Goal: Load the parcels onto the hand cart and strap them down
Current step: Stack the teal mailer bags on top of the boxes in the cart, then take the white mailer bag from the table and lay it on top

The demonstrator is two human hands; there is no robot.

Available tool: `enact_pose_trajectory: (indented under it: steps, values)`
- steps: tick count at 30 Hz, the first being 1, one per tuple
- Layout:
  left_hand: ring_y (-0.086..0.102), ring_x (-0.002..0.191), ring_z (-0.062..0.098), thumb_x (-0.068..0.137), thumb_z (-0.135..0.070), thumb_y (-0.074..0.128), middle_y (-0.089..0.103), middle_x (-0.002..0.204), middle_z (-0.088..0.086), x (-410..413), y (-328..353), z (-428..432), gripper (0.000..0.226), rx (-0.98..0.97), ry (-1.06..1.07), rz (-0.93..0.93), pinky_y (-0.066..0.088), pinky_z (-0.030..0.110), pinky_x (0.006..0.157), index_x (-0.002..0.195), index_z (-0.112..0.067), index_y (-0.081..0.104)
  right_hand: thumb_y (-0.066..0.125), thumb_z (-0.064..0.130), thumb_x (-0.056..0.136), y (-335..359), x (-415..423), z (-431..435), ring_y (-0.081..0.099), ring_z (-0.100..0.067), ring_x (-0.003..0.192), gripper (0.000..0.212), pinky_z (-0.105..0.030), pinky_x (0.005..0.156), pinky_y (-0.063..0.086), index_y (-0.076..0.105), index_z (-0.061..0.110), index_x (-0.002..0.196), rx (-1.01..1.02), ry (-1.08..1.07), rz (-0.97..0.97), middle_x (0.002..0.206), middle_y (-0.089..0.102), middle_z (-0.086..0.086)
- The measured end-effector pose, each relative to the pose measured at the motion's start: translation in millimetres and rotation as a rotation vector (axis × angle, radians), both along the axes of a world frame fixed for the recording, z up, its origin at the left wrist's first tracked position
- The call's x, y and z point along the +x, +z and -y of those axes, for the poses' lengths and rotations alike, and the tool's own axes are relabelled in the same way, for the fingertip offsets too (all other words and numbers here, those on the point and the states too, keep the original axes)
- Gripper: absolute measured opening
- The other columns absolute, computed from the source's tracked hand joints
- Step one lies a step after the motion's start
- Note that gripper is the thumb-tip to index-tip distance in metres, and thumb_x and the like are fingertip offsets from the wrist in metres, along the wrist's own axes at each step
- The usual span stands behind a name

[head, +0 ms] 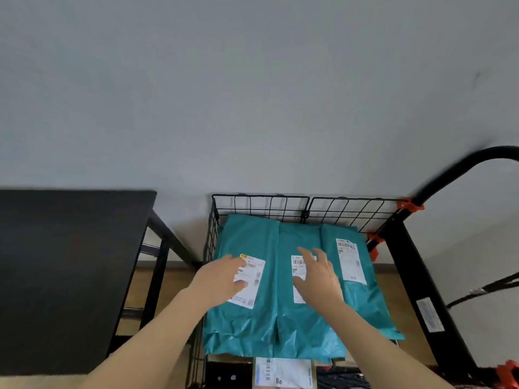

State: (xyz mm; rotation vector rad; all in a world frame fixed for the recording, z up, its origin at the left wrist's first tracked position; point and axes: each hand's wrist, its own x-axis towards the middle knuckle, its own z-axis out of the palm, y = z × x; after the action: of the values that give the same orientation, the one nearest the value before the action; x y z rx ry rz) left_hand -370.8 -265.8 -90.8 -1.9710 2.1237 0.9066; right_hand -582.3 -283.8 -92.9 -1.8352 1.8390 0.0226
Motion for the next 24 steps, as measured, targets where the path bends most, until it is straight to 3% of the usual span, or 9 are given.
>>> enact_pose_trajectory:
  steps: [10, 17, 24]
  values:
    - [0.057, 0.099, 0.008, 0.093, -0.034, 0.054, 0.050, 0.118, -0.011, 190.6, 52.3, -121.1, 0.037, -0.254, 0.304, -0.072, 0.049, 0.026, 0.086, 0.130, -0.030, 0.049, 0.054, 0.021, 0.089, 42.1, 203.8, -71.1, 0.040, -0.022, 0.127, 0.056, -0.029, 0.100, 0.038, 0.038, 0.024, 0.142, -0.117, 0.282, 0.152, 0.143, 0.035, -0.002]
    - [0.055, 0.093, 0.002, 0.091, -0.035, 0.056, 0.047, 0.111, -0.019, 313.6, 70.4, -195.9, 0.035, -0.337, 0.588, -0.053, 0.047, 0.020, 0.082, 0.126, -0.033, 0.050, 0.055, 0.024, 0.092, 67.0, 334.7, -111.8, 0.048, -0.014, 0.119, 0.050, -0.023, 0.094, 0.043, 0.040, 0.028, 0.139, -0.116, 0.481, 0.240, 0.145, 0.035, 0.003]
    - [0.055, 0.097, 0.002, 0.091, -0.033, 0.058, 0.049, 0.125, -0.013, 411.0, 75.3, -235.4, 0.037, -0.359, 0.799, -0.039, 0.048, 0.021, 0.086, 0.127, -0.033, 0.049, 0.056, 0.022, 0.093, 79.2, 453.5, -121.3, 0.057, -0.011, 0.109, 0.044, -0.019, 0.093, 0.042, 0.046, 0.027, 0.136, -0.083, 0.614, 0.254, 0.145, 0.040, 0.003]
